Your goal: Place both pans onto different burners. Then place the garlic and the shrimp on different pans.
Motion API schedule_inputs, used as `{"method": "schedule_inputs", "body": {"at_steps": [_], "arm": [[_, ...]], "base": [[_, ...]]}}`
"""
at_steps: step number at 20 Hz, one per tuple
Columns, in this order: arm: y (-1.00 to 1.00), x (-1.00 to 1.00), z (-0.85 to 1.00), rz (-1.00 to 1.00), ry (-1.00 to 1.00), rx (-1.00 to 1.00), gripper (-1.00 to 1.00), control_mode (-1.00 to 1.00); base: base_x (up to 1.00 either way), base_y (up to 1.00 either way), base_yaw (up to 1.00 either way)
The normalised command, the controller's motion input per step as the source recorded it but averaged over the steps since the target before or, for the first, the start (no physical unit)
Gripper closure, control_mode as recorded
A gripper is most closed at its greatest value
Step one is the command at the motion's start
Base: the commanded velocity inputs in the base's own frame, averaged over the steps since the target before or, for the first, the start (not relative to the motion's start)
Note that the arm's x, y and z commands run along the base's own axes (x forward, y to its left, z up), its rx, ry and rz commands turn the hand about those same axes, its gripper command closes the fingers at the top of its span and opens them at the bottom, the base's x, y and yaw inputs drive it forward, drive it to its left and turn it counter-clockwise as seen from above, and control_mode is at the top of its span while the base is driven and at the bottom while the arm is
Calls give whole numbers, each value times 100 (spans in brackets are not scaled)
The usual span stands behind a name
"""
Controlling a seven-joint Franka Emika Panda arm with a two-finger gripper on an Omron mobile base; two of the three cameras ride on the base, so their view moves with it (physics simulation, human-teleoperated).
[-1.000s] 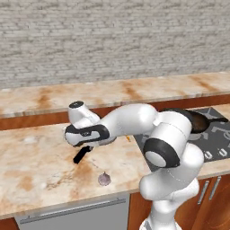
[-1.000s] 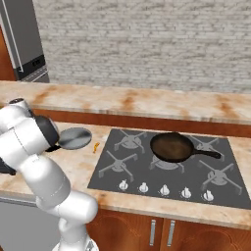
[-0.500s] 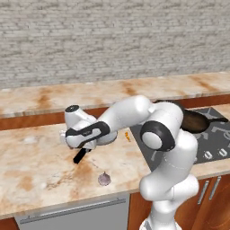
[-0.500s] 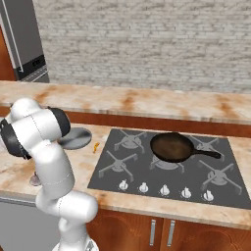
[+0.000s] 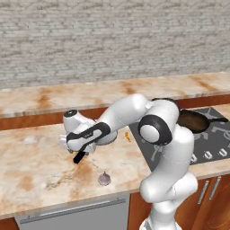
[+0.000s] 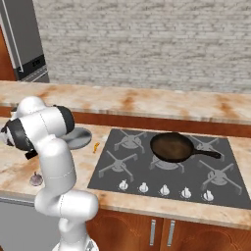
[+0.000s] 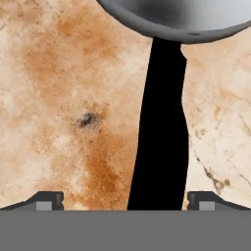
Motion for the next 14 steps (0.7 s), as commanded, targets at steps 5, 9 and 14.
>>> {"method": "schedule_inputs", "body": {"at_steps": [5,9,14], "arm": [[0,0,-19,1,0,0,100,-100],[0,0,-6,0,2,0,100,-100],[0,0,16,-1,-9,0,100,-100]], "base": [[0,0,0],[0,0,0],[0,0,0]]}}
